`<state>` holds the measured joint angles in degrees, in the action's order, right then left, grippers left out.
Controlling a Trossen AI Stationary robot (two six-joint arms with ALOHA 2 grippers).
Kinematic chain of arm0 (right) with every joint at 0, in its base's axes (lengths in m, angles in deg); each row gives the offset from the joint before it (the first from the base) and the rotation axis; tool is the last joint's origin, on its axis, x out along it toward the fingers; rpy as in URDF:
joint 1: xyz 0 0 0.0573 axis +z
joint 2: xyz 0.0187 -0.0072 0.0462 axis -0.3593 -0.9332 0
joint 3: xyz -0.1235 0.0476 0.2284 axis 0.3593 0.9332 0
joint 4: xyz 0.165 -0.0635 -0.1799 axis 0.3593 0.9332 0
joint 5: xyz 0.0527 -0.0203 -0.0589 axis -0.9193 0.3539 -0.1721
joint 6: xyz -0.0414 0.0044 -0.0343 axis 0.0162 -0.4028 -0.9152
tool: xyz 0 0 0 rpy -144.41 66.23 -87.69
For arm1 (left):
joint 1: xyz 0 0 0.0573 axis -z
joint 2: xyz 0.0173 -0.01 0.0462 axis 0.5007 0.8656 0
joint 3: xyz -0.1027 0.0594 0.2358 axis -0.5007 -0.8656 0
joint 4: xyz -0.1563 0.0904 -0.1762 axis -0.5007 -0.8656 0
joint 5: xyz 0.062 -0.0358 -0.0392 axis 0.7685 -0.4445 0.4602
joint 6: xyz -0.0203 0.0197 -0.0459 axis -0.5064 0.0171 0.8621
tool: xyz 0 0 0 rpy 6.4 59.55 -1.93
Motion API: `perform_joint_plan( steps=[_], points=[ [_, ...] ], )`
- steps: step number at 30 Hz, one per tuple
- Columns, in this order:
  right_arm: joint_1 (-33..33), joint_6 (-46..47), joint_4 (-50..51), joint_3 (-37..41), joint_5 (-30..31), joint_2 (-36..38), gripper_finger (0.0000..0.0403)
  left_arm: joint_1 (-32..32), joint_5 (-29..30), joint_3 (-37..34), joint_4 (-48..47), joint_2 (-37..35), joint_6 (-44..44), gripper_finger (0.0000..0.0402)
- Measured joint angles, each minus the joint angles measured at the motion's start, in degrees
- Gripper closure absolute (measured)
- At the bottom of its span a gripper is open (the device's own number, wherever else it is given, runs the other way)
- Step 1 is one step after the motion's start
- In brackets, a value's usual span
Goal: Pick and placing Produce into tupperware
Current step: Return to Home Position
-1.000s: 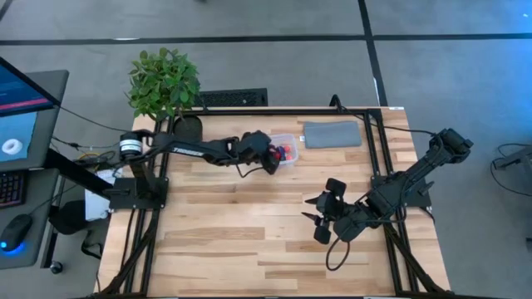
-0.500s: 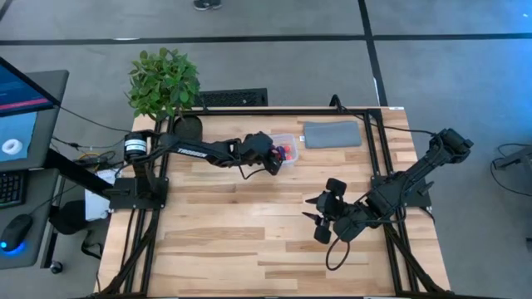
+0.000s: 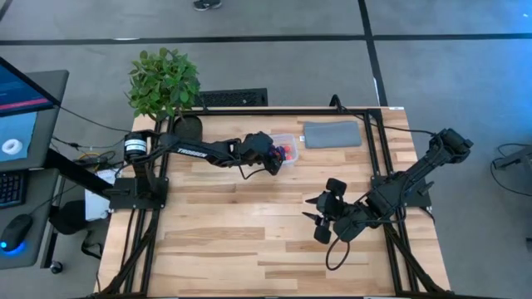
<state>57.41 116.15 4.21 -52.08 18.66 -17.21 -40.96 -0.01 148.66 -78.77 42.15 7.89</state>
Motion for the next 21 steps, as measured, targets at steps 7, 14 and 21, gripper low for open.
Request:
perform_joint_plan(
  steps=[7, 14, 21],
  points=[
    [-0.01, 0.12, -0.19, 0.0, 0.0, 0.0, 0.0198, -0.03, 0.02, 0.0, 0.0, -0.02, -0.03, 0.0141],
    [-0.11, 0.15, -0.2, 0.0, 0.0, 0.0, 0.0198, -0.07, -0.09, 0.0, 0.85, -0.02, -0.04, 0.0141],
    [-0.11, 1.11, -0.2, 0.0, 0.05, 0.0, 0.0198, -0.07, -3.09, 0.0, 4.28, -0.04, -2.01, 0.0141]
  ],
)
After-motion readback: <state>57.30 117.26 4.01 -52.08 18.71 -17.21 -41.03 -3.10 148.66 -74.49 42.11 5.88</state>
